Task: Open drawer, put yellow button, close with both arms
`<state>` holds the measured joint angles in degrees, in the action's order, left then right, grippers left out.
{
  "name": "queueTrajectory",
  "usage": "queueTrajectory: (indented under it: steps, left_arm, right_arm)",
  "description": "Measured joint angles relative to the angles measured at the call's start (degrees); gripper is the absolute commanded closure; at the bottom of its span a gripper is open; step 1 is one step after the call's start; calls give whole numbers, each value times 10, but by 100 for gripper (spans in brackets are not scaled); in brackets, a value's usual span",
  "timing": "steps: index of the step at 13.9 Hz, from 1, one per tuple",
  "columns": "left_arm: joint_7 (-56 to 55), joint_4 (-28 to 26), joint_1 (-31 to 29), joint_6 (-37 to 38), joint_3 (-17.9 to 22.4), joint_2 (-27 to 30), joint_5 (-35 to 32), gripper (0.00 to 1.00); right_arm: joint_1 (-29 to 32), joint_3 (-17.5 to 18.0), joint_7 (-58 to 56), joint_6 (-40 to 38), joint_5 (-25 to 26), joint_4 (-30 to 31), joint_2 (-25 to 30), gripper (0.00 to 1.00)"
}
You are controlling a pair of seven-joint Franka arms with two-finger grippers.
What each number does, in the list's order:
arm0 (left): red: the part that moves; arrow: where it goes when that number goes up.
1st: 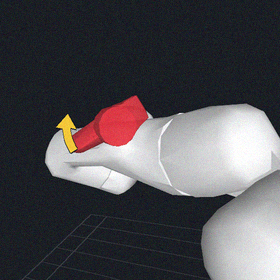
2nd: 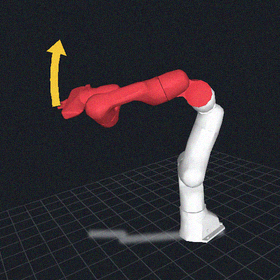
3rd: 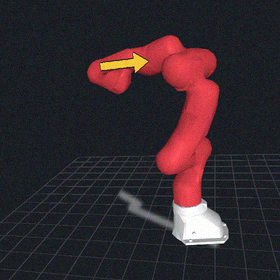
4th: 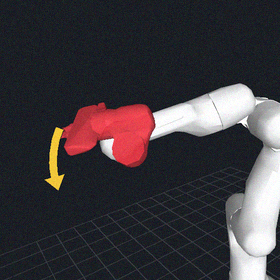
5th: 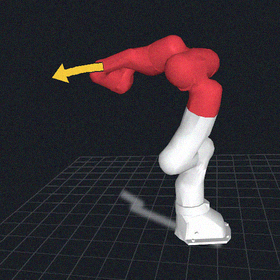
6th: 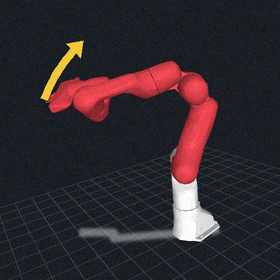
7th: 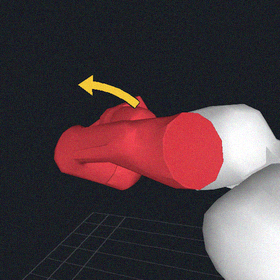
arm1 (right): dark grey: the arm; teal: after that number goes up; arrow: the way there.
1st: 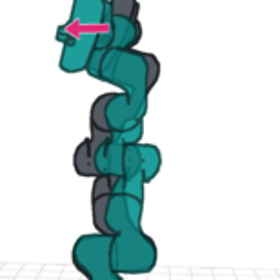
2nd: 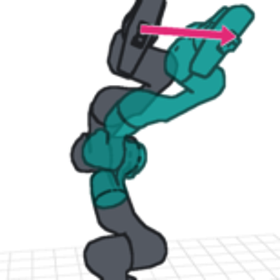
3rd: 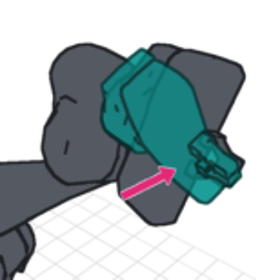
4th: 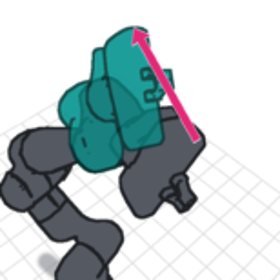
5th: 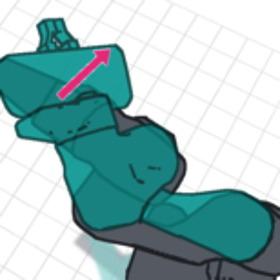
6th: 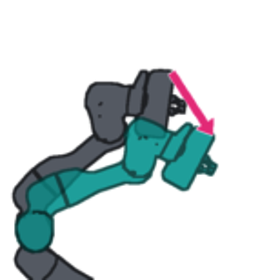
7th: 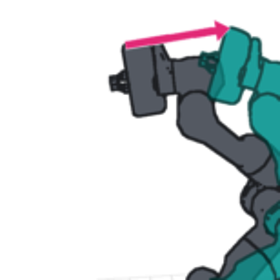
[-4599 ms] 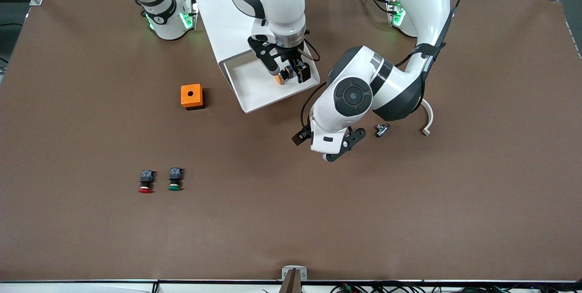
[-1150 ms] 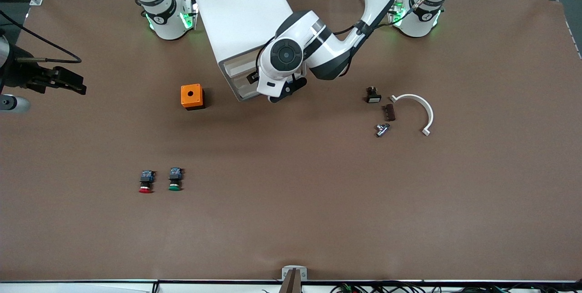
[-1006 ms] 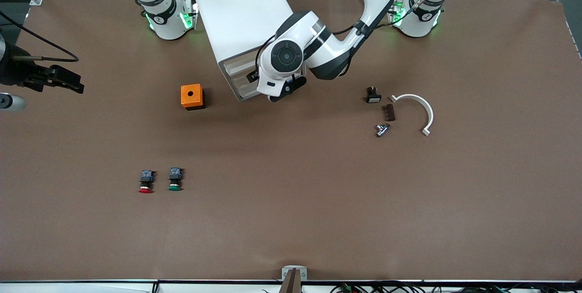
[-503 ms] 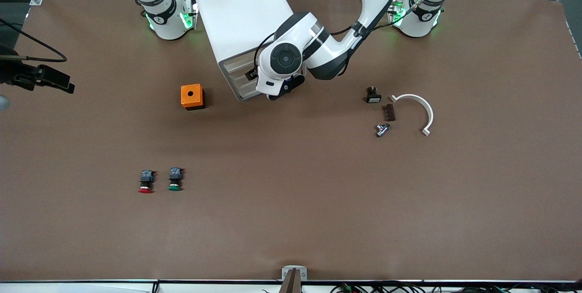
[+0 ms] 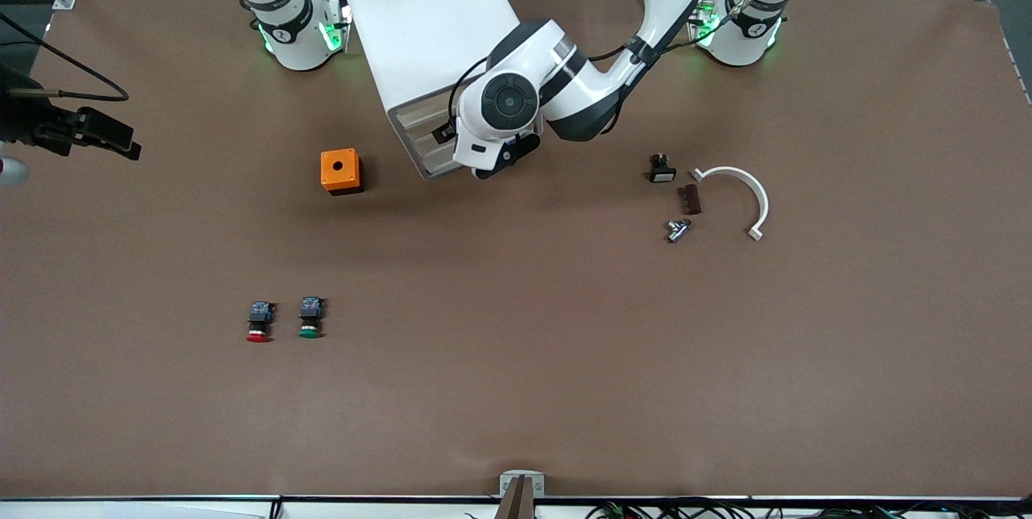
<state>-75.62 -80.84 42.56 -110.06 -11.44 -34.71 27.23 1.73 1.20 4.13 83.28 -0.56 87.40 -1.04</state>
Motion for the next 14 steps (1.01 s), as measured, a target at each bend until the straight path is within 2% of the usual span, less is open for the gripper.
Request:
queueTrajectory:
  steps: [2,4,7,9,14]
  left_arm:
    - [0,9,-24,0,5,20,-11,1]
    - [0,14,-56,5,6,51,-54,1]
    - [15,15,-100,58,7,108,-109,1]
    - [64,16,-140,108,9,148,-125,1]
    - [257,13,-297,209,12,219,-127,1]
  right_arm:
    - [0,1,0,6,0,14,12,0]
    - [-1,1,0,11,-1,18,17,0]
    - [-1,1,0,20,-1,19,17,0]
    - [0,1,-7,23,-1,19,17,0]
    - [0,0,-54,27,-15,19,18,0]
